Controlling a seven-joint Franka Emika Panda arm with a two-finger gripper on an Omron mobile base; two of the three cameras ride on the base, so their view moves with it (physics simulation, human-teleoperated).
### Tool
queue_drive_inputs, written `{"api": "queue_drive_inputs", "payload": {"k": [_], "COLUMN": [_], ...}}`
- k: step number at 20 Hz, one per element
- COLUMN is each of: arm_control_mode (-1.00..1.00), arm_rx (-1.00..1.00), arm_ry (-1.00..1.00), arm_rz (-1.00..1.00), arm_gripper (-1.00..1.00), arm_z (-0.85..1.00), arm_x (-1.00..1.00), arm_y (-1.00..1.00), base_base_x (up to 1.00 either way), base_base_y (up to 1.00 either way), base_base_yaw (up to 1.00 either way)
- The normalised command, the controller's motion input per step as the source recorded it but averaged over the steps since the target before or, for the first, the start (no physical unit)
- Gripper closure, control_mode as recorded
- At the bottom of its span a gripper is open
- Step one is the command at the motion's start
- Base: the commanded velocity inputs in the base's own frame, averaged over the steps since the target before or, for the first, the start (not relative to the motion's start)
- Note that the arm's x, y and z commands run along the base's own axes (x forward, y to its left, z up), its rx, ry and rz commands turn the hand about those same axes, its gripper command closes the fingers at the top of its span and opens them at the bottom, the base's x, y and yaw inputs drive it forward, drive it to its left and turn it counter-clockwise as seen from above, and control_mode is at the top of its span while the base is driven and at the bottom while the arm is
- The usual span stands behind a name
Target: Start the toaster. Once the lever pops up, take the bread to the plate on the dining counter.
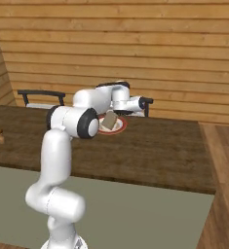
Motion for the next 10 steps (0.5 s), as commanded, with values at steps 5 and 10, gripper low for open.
{"api": "queue_drive_inputs", "payload": {"k": [5, 10], "arm_control_mode": [-1.0, -1.0], "arm_rx": [-0.15, -0.36], "arm_ry": [-0.37, -0.47], "arm_rz": [0.0, -0.01], "arm_gripper": [-1.0, -1.0], "arm_z": [0.9, 0.76], "arm_x": [-0.61, -1.0], "arm_y": [-0.39, 0.12], "base_base_x": [0.0, 0.0], "base_base_y": [0.0, 0.0], "base_base_yaw": [0.0, 0.0]}}
